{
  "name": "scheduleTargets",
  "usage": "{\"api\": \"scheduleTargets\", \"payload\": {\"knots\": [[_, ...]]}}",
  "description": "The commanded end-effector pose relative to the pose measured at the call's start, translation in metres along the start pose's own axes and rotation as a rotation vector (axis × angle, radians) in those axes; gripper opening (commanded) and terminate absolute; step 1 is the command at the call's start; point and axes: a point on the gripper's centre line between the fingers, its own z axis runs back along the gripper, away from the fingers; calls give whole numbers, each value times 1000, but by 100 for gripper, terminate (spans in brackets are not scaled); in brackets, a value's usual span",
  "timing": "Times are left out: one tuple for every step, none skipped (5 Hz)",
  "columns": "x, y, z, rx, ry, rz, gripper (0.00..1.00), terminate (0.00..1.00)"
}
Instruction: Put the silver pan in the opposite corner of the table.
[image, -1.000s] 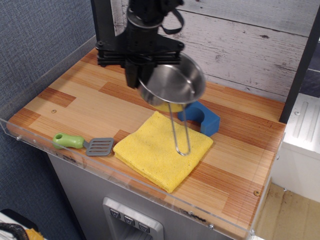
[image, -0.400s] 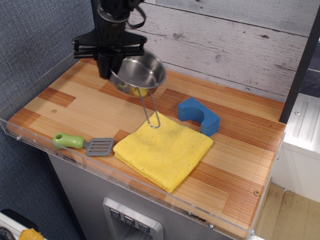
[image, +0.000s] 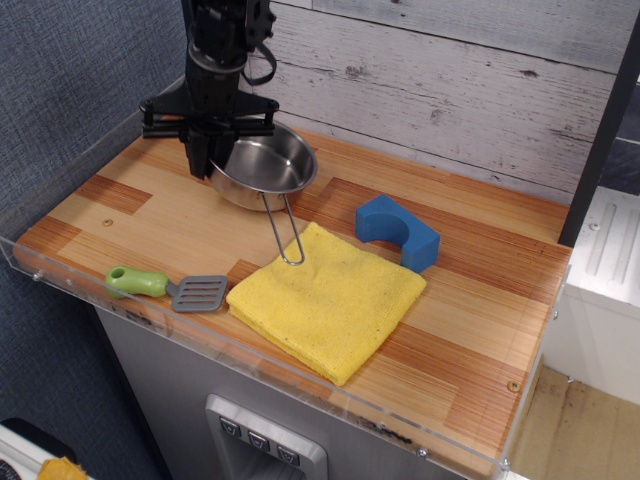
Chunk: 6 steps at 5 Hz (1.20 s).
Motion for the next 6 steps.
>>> {"api": "scheduleTargets", "payload": {"knots": [[-7, 3, 0, -6, 30, 0, 100, 0], [-7, 0, 3, 1, 34, -1, 100, 0], [-10, -1, 7, 5, 32, -3, 100, 0], [-12, -2, 10, -6, 29, -4, 100, 0], [-10, -2, 21, -42, 6, 7, 100, 0], [-7, -6, 48, -83, -57, 4, 100, 0]]}}
